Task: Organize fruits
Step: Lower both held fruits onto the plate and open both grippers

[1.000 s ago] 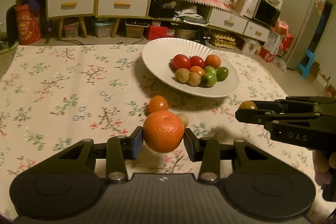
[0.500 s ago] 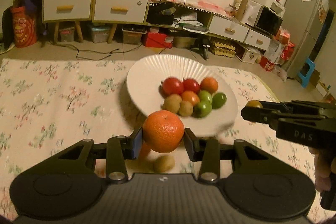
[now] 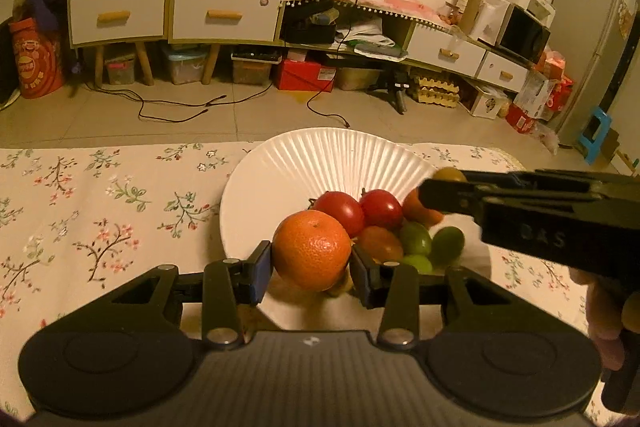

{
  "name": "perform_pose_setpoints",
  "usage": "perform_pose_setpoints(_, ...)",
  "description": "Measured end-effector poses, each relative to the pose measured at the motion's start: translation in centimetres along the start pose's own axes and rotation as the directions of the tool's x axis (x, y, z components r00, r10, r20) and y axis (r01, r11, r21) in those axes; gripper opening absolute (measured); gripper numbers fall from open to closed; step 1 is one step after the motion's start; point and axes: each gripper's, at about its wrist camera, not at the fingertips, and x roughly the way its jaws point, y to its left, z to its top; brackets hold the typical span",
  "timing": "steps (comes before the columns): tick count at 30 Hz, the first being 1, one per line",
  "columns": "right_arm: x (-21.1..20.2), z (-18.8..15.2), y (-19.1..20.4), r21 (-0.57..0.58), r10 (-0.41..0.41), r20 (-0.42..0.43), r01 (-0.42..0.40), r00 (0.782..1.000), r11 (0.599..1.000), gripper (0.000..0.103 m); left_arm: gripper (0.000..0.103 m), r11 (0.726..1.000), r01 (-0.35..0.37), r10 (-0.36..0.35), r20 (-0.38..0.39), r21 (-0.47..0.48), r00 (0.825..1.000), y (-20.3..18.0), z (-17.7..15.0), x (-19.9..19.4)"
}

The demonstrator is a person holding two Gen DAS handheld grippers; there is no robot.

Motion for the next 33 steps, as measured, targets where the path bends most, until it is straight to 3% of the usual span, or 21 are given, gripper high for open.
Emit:
perform_pose_setpoints(16, 4.7, 1.3, 0.5, 0.040, -0.029, -0.073, 0.032, 0.997, 0.999, 0.026, 0.035, 1.000, 0.015, -0.015, -0.012, 0.003, 1.000, 0.5, 0.5, 0.9)
perform_pose_setpoints(33, 5.2, 1.8, 0.9, 0.048, -0.044, -0.074, 0.048, 0.996, 0.998, 0.027, 0.040, 0.999, 0.004, -0.004, 0.006, 0.044, 1.000, 0.5, 0.6, 0.6)
